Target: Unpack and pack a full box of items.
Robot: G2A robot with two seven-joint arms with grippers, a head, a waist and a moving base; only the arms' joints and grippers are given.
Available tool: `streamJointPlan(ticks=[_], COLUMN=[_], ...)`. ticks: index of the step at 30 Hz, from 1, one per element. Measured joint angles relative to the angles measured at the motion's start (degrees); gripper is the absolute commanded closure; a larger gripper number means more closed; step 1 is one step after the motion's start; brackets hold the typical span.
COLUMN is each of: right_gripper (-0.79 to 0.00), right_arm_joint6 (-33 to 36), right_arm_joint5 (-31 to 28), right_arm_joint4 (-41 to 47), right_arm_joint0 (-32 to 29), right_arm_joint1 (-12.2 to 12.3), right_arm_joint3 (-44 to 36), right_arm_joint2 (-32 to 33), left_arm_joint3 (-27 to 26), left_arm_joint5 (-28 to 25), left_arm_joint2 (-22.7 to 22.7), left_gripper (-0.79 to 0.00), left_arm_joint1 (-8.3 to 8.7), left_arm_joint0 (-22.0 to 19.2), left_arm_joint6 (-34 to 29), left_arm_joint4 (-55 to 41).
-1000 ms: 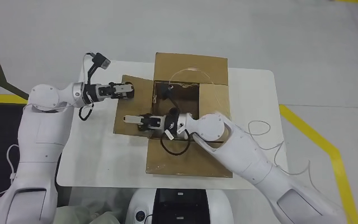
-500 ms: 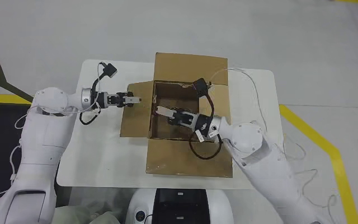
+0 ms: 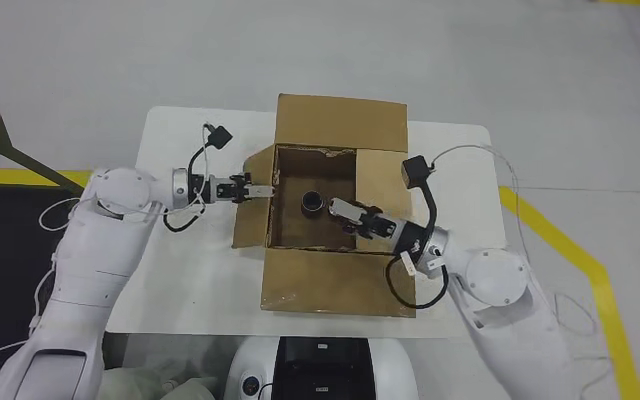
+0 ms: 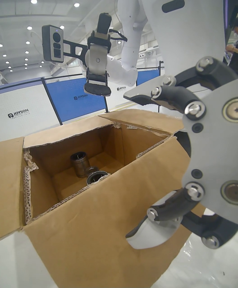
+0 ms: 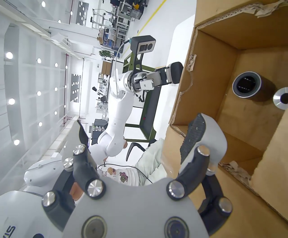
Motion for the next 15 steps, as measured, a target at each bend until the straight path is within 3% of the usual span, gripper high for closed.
streamJointPlan(ticks=[6,15], right_gripper=[-0.785,-0.785], right_arm_joint6=[0.83,2.21], right_arm_joint5=[-1.23,-3.30], right_arm_joint4=[0.79,2.41], right_arm_joint0=[-3.68,-6.94], right_arm_joint1=[0.73,1.44], right_arm_joint3=[-2.17,-3.48], right_arm_joint2=[3.46,5.94], left_arm_joint3=[-1.36,-6.71], left_arm_joint5=[1.73,5.04], left_arm_joint2=[-0.61,-4.10], left_gripper=[-0.785,-0.785], left_arm_joint1=[-0.11,0.26], left_arm_joint0=[1.08,-1.06], left_arm_joint6=[6.07,9.79], left_arm_joint4=[-1.76,-4.71])
